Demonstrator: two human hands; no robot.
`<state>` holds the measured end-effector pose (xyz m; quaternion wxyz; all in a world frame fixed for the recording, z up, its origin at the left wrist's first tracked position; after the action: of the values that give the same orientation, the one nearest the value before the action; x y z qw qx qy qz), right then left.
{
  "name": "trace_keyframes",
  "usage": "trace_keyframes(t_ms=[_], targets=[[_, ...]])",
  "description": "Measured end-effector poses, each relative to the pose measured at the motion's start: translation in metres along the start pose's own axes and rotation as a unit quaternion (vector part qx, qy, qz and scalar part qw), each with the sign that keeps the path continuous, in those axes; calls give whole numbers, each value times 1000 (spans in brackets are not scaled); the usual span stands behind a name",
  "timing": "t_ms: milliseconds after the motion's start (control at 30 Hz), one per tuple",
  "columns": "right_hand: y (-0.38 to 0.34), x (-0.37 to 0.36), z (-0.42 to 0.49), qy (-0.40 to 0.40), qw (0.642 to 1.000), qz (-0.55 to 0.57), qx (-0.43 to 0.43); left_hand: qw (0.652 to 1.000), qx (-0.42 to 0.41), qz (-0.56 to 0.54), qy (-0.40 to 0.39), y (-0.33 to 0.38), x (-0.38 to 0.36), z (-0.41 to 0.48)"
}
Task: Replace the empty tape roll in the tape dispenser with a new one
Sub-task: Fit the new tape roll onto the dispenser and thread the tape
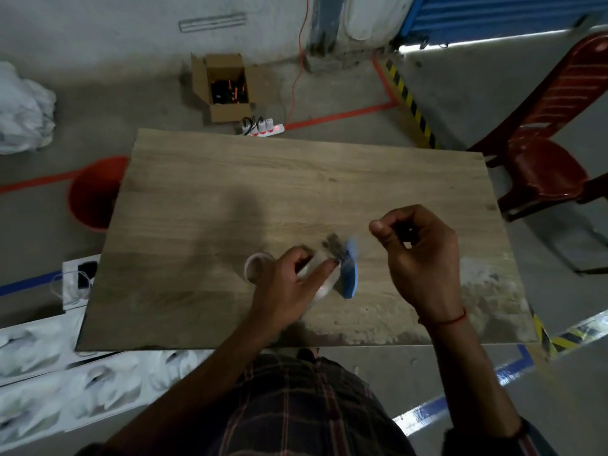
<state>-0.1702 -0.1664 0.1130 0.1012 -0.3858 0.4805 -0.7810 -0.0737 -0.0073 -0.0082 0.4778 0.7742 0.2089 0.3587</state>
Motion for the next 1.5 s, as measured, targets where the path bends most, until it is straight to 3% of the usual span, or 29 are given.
trace_keyframes(t_ms=[167,267,367,633,767,900,1067,1200,1367,1500], targets=[[60,-31,10,-99,992,-23,-73,993,111,-22,-21,-46,-18,-7],[101,-49,12,-132,980,44,-140,989,141,-26,-28,-61,-24,-9],[130,-63,5,-138,957,122,-224,991,133,-19,-8,-66,-20,-4],[163,-87,-8,-151,922,140,-328,994,83,1,75,-56,-5,-3],[168,-91,-3,-168,926,129,-312,993,75,-12,85,-62,-8,-4],[171,-90,12,-217,942,77,-244,993,99,29,62,-65,-16,0],[184,-84,32,-220,950,69,-210,988,123,31,-93,-67,-44,16],[203,-76,37,-224,940,94,-239,977,1,188,-104,-56,-56,35],[246,-57,17,-205,923,125,-300,925,-99,344,-130,-55,-93,56],[269,-36,-13,-174,917,155,-324,882,-197,401,-148,-52,-122,57]])
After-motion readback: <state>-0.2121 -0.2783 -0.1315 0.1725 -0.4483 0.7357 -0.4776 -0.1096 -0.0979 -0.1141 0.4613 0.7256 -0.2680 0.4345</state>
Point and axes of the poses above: each hand's wrist, its own z-axis towards the middle knuckle, its own x-axis out of the back of the hand, y = z × x, the point moved 10 cm from there along z, towards the middle knuckle, and after that the axes turned 7 degrees about x, right-handed, at the moved point
